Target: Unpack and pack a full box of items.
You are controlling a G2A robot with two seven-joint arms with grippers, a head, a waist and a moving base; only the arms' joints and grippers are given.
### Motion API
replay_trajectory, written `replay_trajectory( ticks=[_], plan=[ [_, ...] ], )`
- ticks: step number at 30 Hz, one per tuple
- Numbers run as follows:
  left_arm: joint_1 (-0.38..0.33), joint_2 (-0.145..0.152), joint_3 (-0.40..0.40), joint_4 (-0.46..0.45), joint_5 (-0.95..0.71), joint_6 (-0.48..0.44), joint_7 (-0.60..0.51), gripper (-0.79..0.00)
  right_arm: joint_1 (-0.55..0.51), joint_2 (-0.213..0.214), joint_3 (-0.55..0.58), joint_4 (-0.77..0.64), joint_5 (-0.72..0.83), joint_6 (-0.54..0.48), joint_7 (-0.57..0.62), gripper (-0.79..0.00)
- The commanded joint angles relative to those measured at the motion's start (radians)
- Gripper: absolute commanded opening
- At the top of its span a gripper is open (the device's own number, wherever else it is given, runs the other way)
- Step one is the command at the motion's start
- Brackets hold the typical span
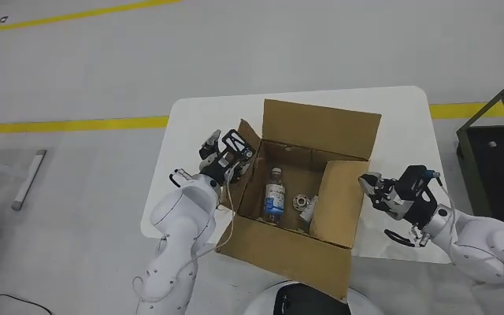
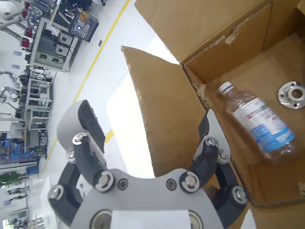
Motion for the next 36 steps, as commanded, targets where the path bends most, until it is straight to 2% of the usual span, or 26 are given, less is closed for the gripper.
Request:
replay_trajectory(
  ticks=[1, 8, 14, 17, 19, 20, 23, 25, 31, 36],
  plan=[
    [0.009, 0.004, -0.008, 0.017, 0.04, 0.002, 0.018, 0.0, -0.003, 0.0, 0.003, 0.001, 0.0, -0.001, 0.0, -0.785],
    [0.046, 0.015, -0.012, 0.044, 0.151, 0.007, 0.052, 0.0, -0.022, 0.0, 0.012, 0.005, 0.004, 0.009, -0.015, -0.785],
    [0.07, 0.017, -0.015, 0.051, 0.174, 0.028, 0.061, 0.0, -0.038, -0.001, 0.031, 0.007, 0.009, 0.054, -0.038, -0.785],
    [0.079, 0.018, -0.018, 0.051, 0.181, 0.037, 0.067, 0.0, -0.05, -0.006, 0.053, 0.006, 0.016, 0.143, -0.077, -0.785],
    [0.083, 0.018, -0.021, 0.042, 0.18, 0.047, 0.07, 0.0, -0.059, -0.011, 0.077, -0.001, 0.012, 0.238, -0.12, -0.785],
    [0.086, 0.016, -0.027, 0.034, 0.153, 0.073, 0.074, 0.0, -0.066, -0.013, 0.082, -0.003, 0.023, 0.271, -0.127, -0.785],
    [0.09, 0.008, -0.034, 0.008, 0.062, 0.15, 0.082, 0.0, -0.084, -0.016, 0.087, -0.009, 0.003, 0.328, -0.106, -0.785],
    [0.084, 0.006, -0.029, -0.004, 0.048, 0.157, 0.087, 0.0, -0.092, -0.016, 0.082, 0.002, -0.028, 0.349, -0.075, -0.785],
    [0.081, -0.001, -0.002, -0.054, -0.008, 0.185, 0.08, 0.0, -0.099, -0.022, 0.03, 0.021, -0.016, 0.346, -0.041, -0.785],
    [0.078, -0.007, 0.028, -0.096, -0.074, 0.182, 0.067, 0.0, -0.055, -0.025, -0.012, 0.049, -0.019, 0.31, -0.029, -0.785]
  ],
)
